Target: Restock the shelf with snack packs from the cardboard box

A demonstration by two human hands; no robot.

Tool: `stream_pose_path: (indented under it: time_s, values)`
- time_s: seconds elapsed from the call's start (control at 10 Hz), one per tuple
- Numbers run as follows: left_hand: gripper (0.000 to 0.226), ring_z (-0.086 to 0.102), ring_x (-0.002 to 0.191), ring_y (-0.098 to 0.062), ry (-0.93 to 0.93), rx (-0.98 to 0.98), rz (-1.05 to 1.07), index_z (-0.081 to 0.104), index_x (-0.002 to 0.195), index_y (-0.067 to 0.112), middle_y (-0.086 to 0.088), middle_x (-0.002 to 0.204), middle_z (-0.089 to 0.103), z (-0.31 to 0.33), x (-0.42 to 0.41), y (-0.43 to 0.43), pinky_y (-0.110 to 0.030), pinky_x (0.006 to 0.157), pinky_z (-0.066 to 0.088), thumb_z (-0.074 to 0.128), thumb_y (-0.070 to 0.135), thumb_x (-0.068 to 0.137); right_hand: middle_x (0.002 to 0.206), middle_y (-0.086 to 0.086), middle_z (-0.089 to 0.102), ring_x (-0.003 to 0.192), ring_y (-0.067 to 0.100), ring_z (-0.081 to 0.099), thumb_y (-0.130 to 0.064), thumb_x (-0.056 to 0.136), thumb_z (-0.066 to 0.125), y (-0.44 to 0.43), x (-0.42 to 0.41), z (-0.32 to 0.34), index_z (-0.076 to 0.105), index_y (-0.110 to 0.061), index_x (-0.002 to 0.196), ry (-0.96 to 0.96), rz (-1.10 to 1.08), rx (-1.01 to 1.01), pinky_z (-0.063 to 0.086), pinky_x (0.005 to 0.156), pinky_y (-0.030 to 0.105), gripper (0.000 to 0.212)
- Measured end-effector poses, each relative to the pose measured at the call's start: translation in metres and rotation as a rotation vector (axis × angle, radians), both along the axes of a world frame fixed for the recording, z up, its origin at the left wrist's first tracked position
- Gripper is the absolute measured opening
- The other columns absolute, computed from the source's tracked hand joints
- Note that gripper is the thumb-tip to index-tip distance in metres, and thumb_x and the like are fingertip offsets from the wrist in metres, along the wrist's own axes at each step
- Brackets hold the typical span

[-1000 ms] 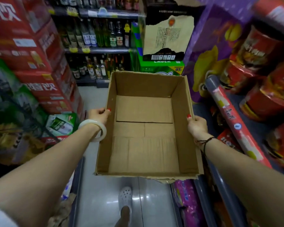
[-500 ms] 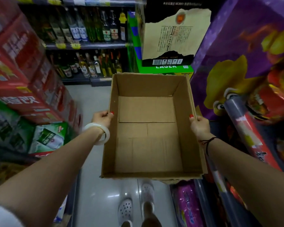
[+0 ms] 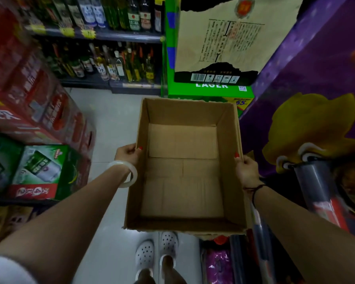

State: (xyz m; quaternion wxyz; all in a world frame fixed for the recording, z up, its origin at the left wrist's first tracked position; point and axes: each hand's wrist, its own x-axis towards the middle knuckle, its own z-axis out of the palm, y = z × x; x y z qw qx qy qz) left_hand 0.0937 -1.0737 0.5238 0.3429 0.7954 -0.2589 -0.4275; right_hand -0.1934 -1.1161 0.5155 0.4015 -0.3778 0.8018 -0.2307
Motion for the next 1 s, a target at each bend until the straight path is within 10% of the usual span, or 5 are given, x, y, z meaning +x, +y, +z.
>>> stream_pose_path:
  time_s: [0.4, 0.8, 1.0]
  values:
    - [0.030, 0.049, 0.063, -0.008, -0.011, 0.048, -0.041, 0.060, 0.121, 0.001, -0.006, 0.093, 0.057, -0.029, -0.002, -0.014, -0.020, 0.059, 0.040, 0.051, 0.008, 0.093, 0.097, 0.014, 0.056, 0.093, 0.033, 0.054, -0.025, 0.100, 0.044, -0.012, -0.004, -0.029, 0.058, -0.005, 0.120, 0.038, -0.022, 0.059, 0.045, 0.087, 0.042, 0.032]
    - [0.039, 0.062, 0.099, -0.036, -0.099, 0.220, -0.129, 0.056, 0.125, 0.002, -0.020, 0.115, 0.063, -0.010, 0.005, -0.024, -0.036, 0.084, 0.048, 0.058, 0.012, 0.088, 0.124, 0.018, 0.059, 0.109, 0.036, 0.058, -0.027, 0.098, 0.045, -0.017, -0.001, 0.002, 0.049, -0.006, 0.132, 0.169, 0.080, 0.104, 0.048, 0.088, 0.040, 0.040]
    - [0.031, 0.062, 0.097, -0.035, -0.212, 0.247, -0.389, 0.059, 0.112, -0.001, -0.019, 0.106, 0.063, 0.061, 0.005, -0.038, -0.038, 0.085, 0.051, 0.058, 0.016, 0.087, 0.103, 0.015, 0.063, 0.090, 0.029, 0.059, -0.022, 0.094, 0.052, -0.022, 0.013, 0.067, 0.058, -0.006, 0.102, 0.250, 0.373, 0.029, 0.050, 0.078, 0.037, 0.019]
